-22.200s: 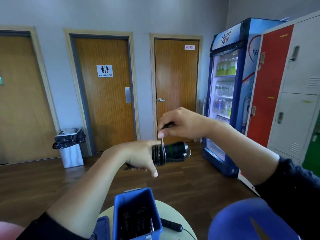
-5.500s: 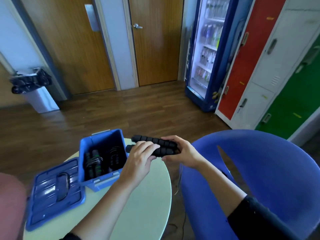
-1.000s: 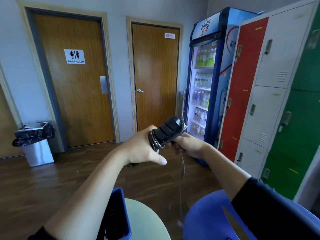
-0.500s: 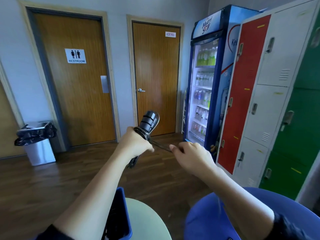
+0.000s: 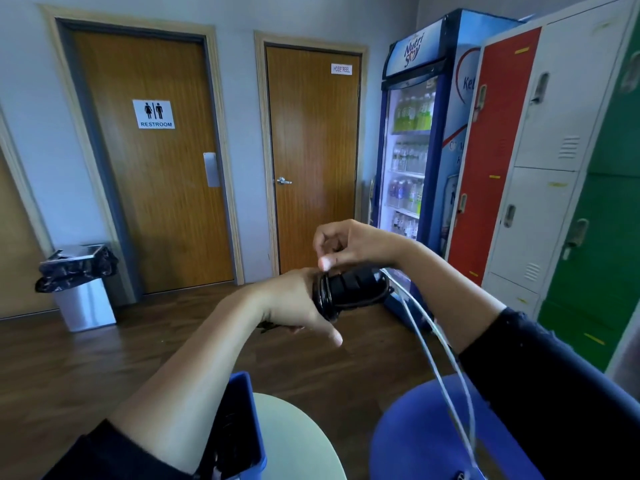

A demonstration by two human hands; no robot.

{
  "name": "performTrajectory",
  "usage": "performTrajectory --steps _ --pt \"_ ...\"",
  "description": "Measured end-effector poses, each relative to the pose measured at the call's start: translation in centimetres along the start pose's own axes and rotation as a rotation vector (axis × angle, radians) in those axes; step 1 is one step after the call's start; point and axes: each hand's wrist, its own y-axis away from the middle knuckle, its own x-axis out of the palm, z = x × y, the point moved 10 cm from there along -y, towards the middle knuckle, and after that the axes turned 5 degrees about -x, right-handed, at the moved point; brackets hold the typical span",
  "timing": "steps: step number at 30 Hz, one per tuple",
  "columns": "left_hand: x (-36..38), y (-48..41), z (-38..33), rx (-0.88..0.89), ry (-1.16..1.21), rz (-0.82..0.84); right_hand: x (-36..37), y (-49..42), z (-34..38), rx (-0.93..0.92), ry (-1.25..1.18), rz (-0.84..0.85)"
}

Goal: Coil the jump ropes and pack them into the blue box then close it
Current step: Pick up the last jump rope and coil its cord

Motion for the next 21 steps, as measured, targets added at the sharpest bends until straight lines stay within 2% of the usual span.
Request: performTrajectory --steps 3,8,13,15,17,21 --pt "-0.3 0.8 -1.6 0.146 0.113 -0.002 -0.2 0.3 -2.6 0.062 -0.159 -0.046" --pt "-1.9 1.1 -0.4 0.167 0.231 -0.167 0.4 2.7 -5.1 0.178 -0.087 -0.247" --pt "-3.0 1.4 -0.3 0.245 0.546 -0.311 3.1 3.9 -7.4 0.340 -0.328 -0.402" --pt "-3.5 1.3 0.6 0.197 0.661 -0.336 3.5 4.8 -8.6 0.402 -0.310 -0.468" --pt "-3.4 1.1 2.0 0.100 0.658 -0.356 3.6 5.5 -8.5 0.411 -0.241 -0.504" --pt "-4.0 0.7 5.9 -0.191 0.539 -0.554 2.1 6.5 -5.9 0.425 0.220 -0.542"
